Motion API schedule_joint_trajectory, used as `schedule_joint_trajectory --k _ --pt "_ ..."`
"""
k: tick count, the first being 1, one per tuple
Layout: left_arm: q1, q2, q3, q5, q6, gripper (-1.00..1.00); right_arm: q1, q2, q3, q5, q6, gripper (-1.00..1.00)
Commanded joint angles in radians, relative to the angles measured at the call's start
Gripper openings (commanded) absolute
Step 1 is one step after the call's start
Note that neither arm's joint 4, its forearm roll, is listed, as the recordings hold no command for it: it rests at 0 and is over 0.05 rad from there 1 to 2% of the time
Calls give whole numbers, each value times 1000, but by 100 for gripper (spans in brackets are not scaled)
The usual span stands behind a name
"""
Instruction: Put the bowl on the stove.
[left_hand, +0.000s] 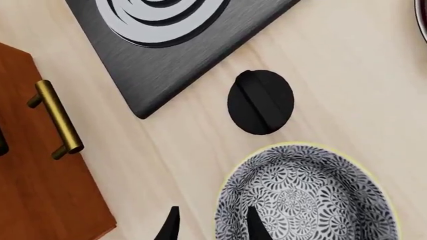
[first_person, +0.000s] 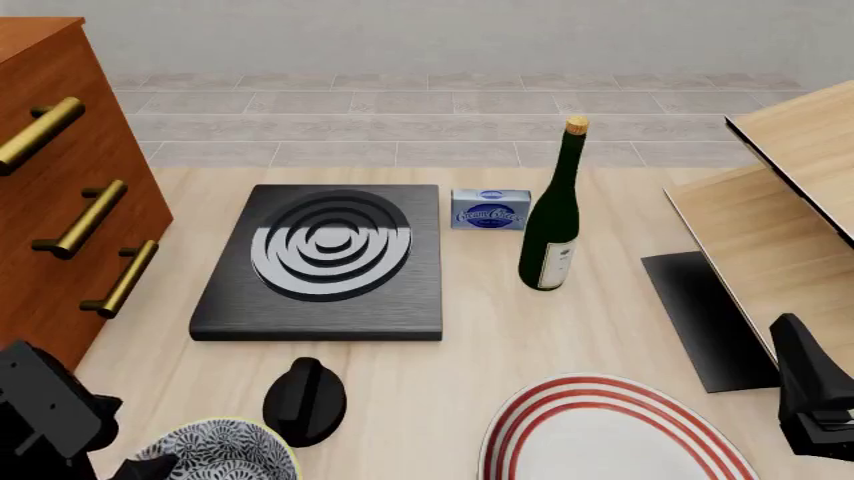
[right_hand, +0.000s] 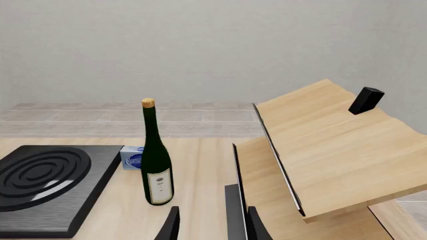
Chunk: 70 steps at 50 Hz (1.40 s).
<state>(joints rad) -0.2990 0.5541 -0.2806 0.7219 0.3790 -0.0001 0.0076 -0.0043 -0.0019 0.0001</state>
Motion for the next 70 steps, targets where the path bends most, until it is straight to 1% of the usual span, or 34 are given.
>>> schedule_joint_trajectory --k 1,20,24,36,47,70 --pt "-7 7 14 -17 3 100 0 0 0 0 0 100" --pt "10 43 44 -69 24 100 0 0 0 0 0 100" --pt "19 80 57 -99 25 100 0 0 0 0 0 100" --pt "0 73 63 -97 23 100 0 0 0 0 0 100" --pt "7 67 72 -99 34 100 0 0 0 0 0 100" --pt "21 127 100 -178 50 100 0 0 0 0 0 100"
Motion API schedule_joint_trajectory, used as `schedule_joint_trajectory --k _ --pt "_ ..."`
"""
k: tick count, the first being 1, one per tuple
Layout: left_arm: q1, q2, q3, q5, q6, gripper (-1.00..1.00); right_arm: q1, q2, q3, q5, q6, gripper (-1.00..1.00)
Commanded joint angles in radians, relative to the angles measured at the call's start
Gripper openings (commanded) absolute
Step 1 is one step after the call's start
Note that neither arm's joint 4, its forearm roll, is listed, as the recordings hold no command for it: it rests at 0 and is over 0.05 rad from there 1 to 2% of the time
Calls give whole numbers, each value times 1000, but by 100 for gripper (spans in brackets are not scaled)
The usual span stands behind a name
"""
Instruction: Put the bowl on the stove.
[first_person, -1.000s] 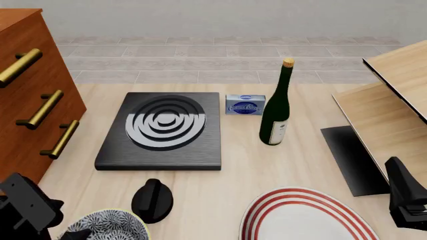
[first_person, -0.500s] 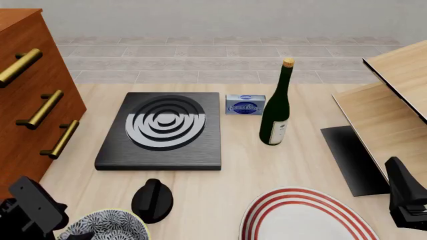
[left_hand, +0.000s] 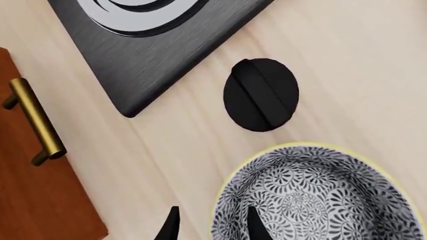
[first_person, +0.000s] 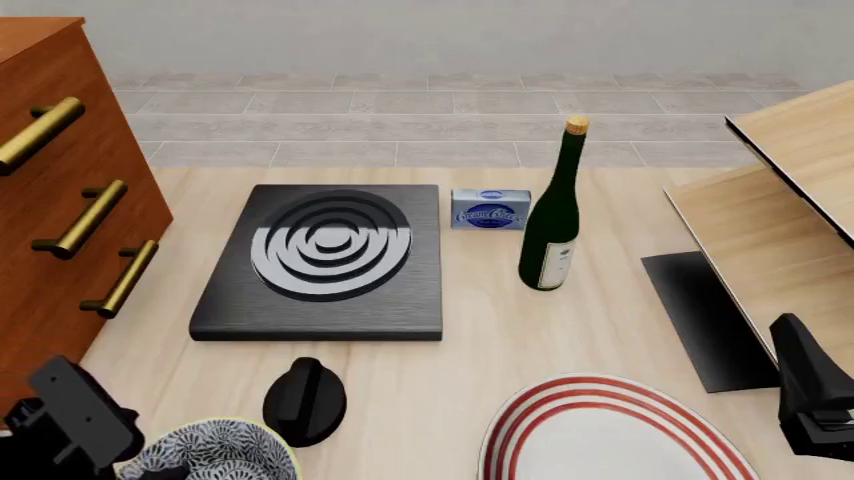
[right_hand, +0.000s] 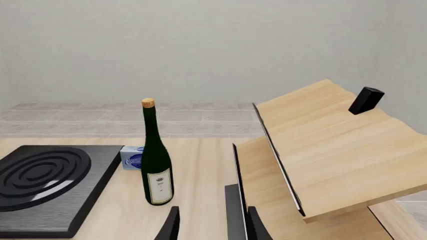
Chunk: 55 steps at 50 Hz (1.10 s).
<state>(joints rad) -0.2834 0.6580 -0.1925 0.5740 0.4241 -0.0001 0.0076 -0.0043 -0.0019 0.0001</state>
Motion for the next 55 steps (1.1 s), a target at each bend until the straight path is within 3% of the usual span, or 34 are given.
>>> schedule_joint_trajectory --k 1,29,30,31,33,38,45,55 --pt "4 21 14 -31 5 100 0 0 0 0 0 100" --pt "15 76 28 -100 10 100 0 0 0 0 0 100" --pt "6 15 4 -67 1 -100 0 0 0 0 0 100" --pt "24 18 11 -81 25 -100 0 0 0 0 0 100" --pt "-7 26 8 -62 -4 -100 0 0 0 0 0 100" --pt "-19 -27 -26 -42 5 -100 0 0 0 0 0 100" --pt "-15 14 -53 -75 9 -100 0 0 0 0 0 100" --pt "-125 -89 -145 50 -34 -100 0 0 0 0 0 100"
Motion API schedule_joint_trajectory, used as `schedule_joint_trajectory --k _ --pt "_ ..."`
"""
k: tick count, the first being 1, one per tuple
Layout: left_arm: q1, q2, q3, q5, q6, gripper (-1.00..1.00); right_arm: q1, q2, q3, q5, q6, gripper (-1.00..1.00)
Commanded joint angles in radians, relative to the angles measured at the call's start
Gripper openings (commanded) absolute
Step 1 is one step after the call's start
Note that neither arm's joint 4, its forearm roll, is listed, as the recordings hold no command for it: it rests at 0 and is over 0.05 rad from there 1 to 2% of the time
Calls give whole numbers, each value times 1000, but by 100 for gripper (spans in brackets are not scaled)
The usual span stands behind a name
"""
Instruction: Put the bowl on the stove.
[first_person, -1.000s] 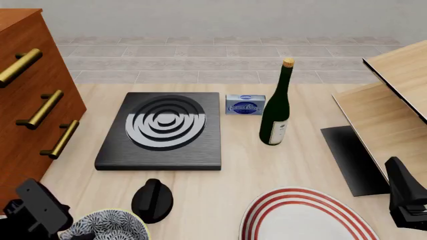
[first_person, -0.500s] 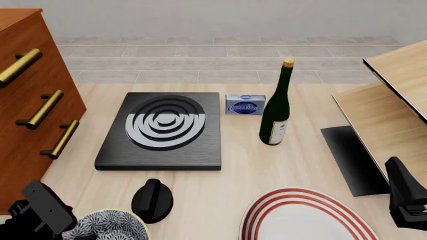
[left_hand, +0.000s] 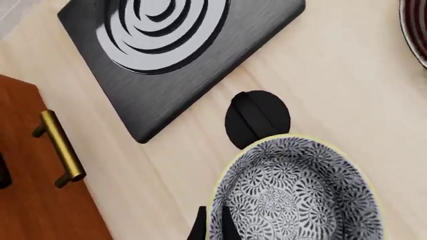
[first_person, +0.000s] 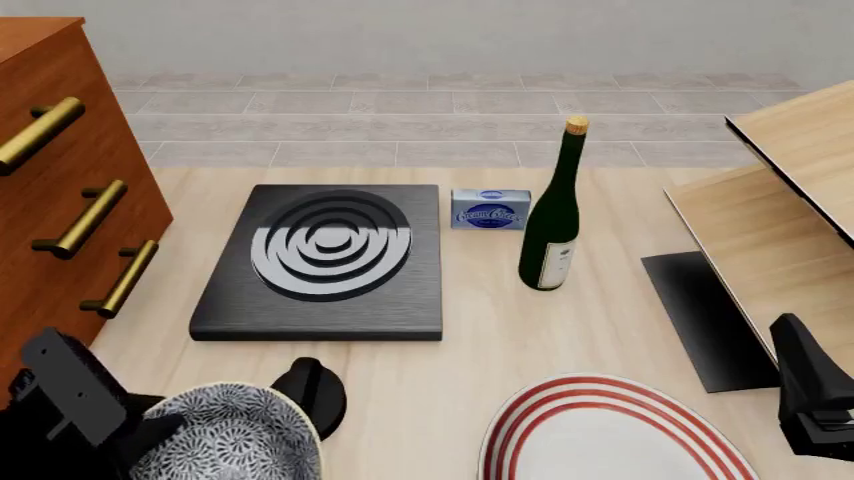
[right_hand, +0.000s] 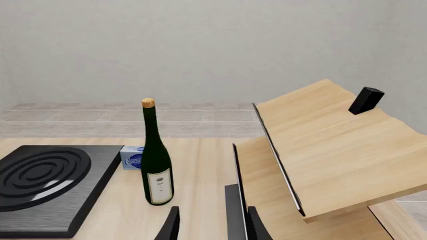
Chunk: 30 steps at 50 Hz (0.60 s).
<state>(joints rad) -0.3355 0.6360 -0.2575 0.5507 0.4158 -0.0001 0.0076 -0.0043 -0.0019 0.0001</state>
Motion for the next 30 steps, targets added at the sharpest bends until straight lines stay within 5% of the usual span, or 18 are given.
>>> schedule_joint_trajectory --k 1,22,30 --pt "-93 -96 -114 112 -43 -100 0 0 0 0 0 100" --pt "-174 -104 -304 229 -175 -100 0 0 0 0 0 100" --pt "-88 -10 -377 150 -270 -100 0 0 0 0 0 100"
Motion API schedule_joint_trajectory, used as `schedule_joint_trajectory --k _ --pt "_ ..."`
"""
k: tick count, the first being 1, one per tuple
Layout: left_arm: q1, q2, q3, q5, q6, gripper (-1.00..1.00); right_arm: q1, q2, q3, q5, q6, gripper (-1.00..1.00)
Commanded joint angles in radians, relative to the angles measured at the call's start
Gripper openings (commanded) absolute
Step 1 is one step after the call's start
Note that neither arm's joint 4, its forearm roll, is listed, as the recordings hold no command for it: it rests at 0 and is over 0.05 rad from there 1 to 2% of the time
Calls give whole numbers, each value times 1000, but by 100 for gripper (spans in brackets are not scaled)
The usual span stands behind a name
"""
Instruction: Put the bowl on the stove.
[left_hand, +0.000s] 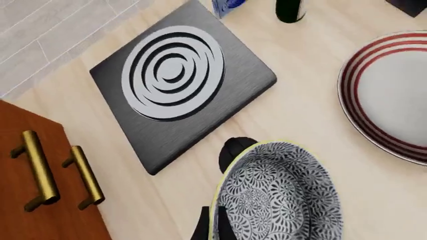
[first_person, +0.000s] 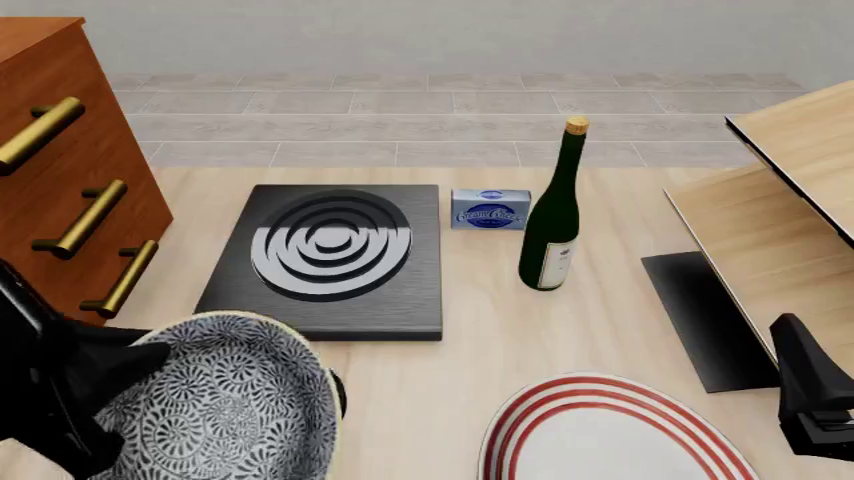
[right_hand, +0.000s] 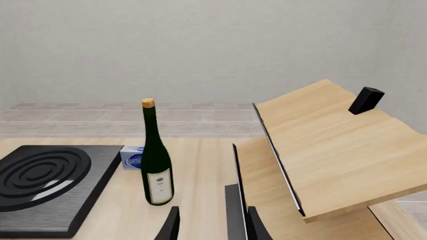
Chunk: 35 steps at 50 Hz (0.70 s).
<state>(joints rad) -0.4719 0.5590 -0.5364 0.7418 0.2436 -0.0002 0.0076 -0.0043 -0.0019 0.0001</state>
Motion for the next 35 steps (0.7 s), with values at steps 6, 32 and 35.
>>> schedule_joint_trajectory --k 6,32,35 --pt "103 118 -140 -86 -168 -100 0 0 0 0 0 100" --pt "166 233 -241 -132 -421 -100 0 0 0 0 0 100" --pt "151 238 -238 -136 -467 -100 0 0 0 0 0 100"
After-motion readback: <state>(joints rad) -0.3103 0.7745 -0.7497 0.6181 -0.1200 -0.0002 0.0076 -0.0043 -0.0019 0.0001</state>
